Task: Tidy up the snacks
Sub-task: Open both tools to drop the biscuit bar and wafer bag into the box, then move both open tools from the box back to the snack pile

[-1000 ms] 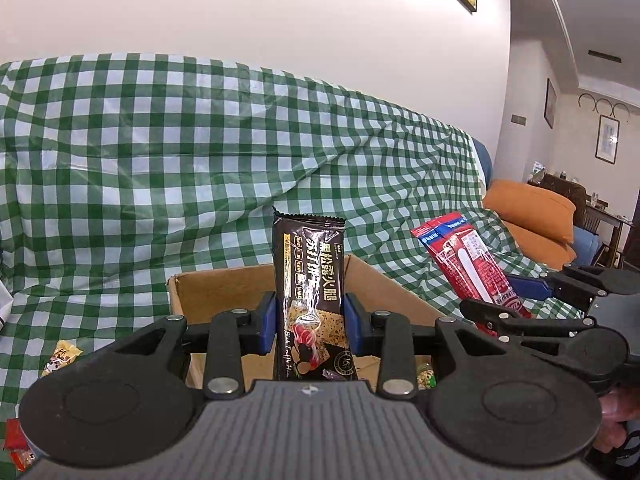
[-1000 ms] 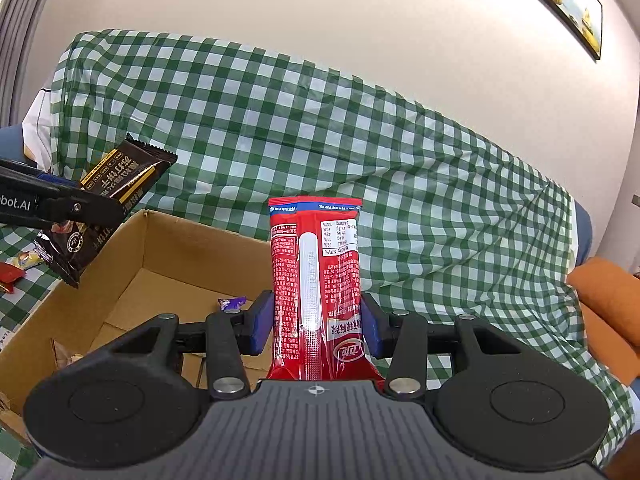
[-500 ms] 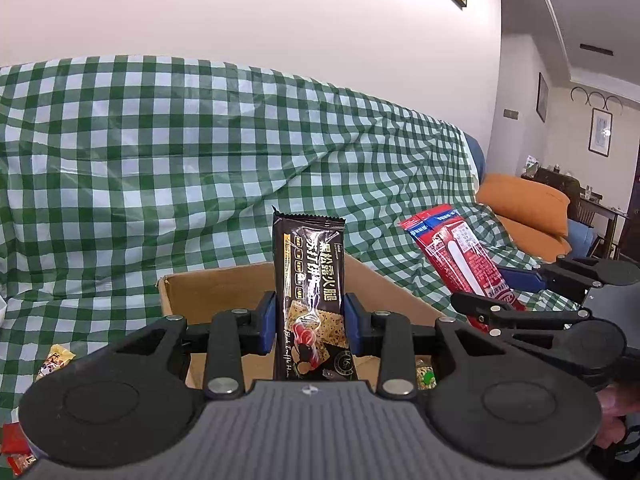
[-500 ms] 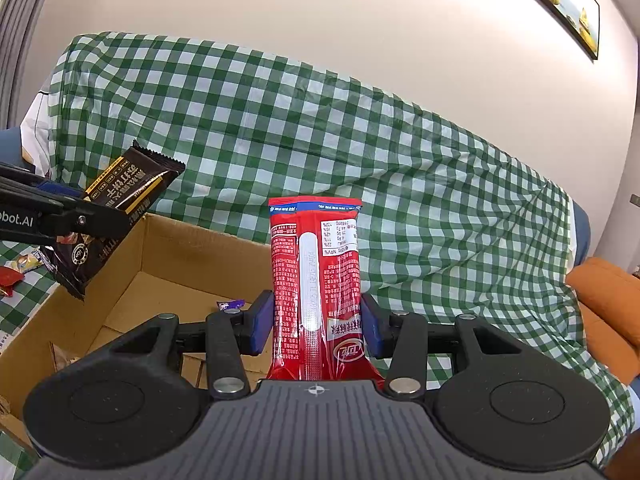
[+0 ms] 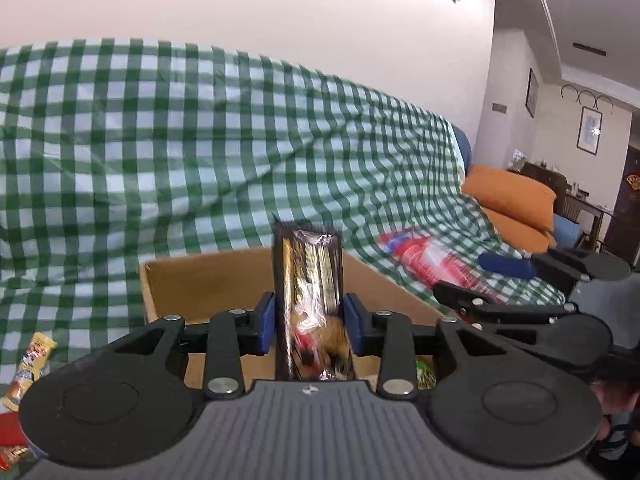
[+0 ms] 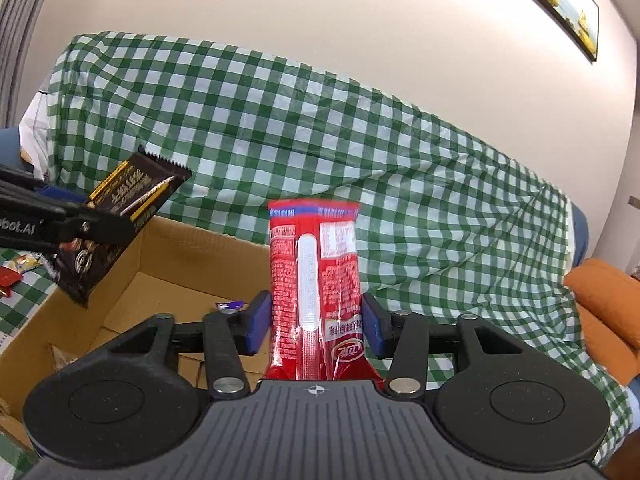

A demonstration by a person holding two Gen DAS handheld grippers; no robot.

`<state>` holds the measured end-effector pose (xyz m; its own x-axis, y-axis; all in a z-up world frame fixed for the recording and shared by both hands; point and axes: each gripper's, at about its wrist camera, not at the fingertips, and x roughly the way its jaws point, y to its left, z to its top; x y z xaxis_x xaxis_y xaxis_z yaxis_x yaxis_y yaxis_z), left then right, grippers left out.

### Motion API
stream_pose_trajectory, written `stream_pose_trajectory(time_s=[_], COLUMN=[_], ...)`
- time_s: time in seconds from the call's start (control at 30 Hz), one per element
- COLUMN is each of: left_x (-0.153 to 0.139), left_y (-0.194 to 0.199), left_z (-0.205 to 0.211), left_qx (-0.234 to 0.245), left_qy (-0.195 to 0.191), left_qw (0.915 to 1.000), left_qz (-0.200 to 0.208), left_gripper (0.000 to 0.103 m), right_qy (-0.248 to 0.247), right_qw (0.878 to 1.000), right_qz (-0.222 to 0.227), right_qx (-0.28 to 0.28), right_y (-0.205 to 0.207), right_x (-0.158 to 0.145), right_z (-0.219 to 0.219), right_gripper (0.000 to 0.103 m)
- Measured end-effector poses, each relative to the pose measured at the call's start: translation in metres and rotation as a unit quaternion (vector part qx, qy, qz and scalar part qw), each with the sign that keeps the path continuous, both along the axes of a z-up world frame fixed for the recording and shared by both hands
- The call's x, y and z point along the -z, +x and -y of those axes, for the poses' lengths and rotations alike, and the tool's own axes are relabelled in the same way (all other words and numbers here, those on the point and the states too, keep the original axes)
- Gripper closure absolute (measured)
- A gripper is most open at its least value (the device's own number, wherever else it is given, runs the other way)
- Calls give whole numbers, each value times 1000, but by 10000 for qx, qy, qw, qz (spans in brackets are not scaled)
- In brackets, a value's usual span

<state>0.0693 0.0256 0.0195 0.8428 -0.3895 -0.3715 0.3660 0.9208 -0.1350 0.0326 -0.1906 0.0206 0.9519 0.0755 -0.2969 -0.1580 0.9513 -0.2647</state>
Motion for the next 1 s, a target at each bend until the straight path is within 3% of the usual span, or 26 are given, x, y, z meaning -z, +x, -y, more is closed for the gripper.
stream_pose_trajectory(time_s=[0.07,0.4,0.47,0.5,0.53,0.6,0.77,0.9,1.0], left_x=[0,-2,-1,0,1,-1,-12,-8,4], left_y=[-1,-9,-14,-16,-17,-19,-9,2,0], left_z=[1,-15,-21,-24,-28,-40,-100,-158,-201], left_qx=[-2,-285,-403,-443,-480,-540,-954,-1445,-1816], left_qy=[43,67,179,274,383,428,143,138,-188], left_qw=[10000,9995,9989,9986,9981,9976,9944,9854,9763], left_qz=[44,124,161,123,76,-1,-427,-891,-1166], left_gripper=[59,59,83,90,98,98,98,98,98], right_qy=[-39,140,170,189,208,272,627,883,1033], right_qw=[10000,9999,9998,9998,9997,9993,9957,9908,9863], right_qz=[19,-40,-60,-65,-69,-90,-295,-320,-331], right_qx=[70,7,-49,-84,-122,-224,-619,-974,-1246], right_y=[1,2,1,1,0,-3,-7,-17,-24], right_x=[1,-2,-2,-3,-3,-4,-7,-11,-13], right_z=[-1,-12,-18,-21,-24,-32,-50,-65,-78], right_gripper=[38,37,37,37,39,40,74,74,74])
